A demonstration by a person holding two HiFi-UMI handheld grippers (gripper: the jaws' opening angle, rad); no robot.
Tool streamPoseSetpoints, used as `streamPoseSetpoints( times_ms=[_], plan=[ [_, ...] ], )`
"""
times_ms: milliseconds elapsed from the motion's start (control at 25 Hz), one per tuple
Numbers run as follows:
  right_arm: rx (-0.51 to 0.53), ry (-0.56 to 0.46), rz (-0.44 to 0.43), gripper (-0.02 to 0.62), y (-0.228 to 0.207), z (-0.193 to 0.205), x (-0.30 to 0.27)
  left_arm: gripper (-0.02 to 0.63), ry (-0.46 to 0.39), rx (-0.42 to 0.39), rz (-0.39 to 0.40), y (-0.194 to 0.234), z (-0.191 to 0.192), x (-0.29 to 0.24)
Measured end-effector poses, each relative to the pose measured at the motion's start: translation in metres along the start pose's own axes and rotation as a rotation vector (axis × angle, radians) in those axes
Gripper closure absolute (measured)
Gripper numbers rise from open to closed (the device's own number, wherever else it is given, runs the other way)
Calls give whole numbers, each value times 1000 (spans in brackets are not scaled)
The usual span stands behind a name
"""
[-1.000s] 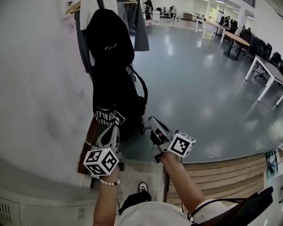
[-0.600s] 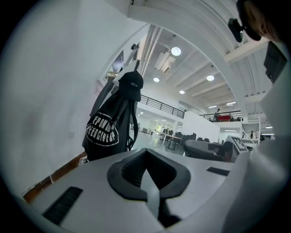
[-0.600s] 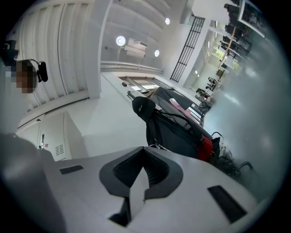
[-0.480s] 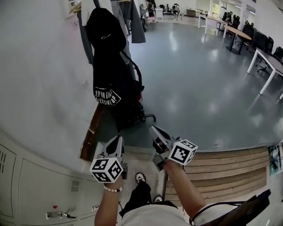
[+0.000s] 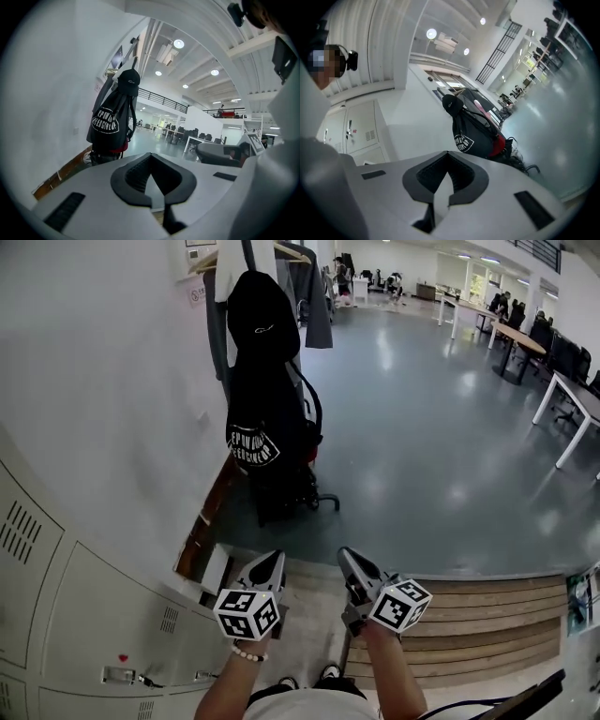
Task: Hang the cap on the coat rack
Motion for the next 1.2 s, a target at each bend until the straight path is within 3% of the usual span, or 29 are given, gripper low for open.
streamPoseSetpoints(
  times_ms=[280,600,1200],
  plan=[
    [112,84,114,592,28,37,12,602,40,7,-2,17,6,31],
    [185,66,254,592,34,42,29,602,46,52,99,8,15,48],
    [219,98,210,592,56,49,11,603,-17,52,64,23,-1,62]
  ],
)
Point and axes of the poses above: the fingertips, and each gripper's own axes: x backward along the fingers, y to its left, z out of its underside, the point moved 2 cm from there along x, backward along the fingers, and after that the axes turned 7 degrees about -y, right-handed, at the moved point
